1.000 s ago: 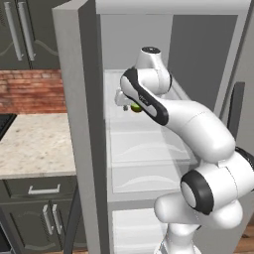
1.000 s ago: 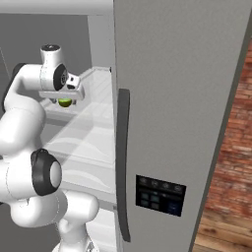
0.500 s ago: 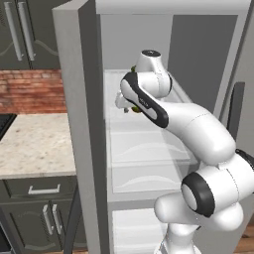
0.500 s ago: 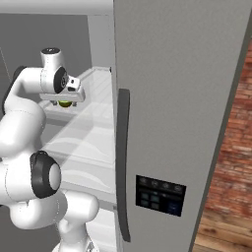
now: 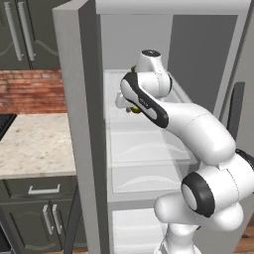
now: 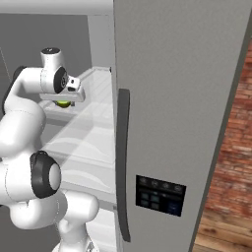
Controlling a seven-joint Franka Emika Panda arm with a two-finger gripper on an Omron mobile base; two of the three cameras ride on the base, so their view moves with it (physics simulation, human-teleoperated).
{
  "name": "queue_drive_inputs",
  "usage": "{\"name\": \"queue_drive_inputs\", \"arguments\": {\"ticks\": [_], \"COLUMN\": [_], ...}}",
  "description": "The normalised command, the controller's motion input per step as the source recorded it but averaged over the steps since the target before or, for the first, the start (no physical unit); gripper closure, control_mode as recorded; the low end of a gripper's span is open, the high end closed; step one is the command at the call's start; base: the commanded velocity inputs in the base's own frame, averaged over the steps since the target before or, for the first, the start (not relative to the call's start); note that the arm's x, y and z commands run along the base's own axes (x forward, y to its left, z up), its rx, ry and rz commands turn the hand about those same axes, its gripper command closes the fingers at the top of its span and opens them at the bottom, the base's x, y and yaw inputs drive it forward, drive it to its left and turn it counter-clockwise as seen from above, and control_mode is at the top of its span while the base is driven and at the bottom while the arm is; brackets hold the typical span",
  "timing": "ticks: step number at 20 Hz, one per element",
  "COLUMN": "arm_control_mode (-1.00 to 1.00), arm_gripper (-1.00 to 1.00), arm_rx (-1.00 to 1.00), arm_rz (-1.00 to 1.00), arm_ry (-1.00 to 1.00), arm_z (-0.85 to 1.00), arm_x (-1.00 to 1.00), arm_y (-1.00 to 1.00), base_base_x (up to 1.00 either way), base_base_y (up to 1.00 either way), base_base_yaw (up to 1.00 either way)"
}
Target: Pick up the apple and kiwi from the fridge and place one fruit on each plate on the dining counter.
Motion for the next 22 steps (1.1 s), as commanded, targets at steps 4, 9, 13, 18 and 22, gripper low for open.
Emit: {"name": "queue_drive_inputs", "arguments": {"ticks": [4, 9, 13, 18, 22], "arm_control_mode": [-1.0, -1.0, -1.0, -1.0, -1.0], "arm_gripper": [1.0, 1.0, 1.0, 1.0, 1.0], "arm_rx": [0.0, 0.09, 0.17, 0.04, -0.01], "arm_rz": [0.0, -0.04, -0.04, 0.0, 0.03], "arm_ry": [0.0, -0.18, -0.33, -0.14, 0.04], "arm_z": [0.0, -0.04, -0.08, 0.06, 0.5], "arm_x": [-0.12, -0.94, -1.0, -0.99, -0.84], "arm_y": [0.0, -0.36, -0.55, -0.18, 0.0], "base_base_x": [0.0, 0.0, 0.0, 0.0, 0.0], "base_base_y": [0.0, 0.0, 0.0, 0.0, 0.0], "base_base_yaw": [0.0, 0.0, 0.0, 0.0, 0.0]}}
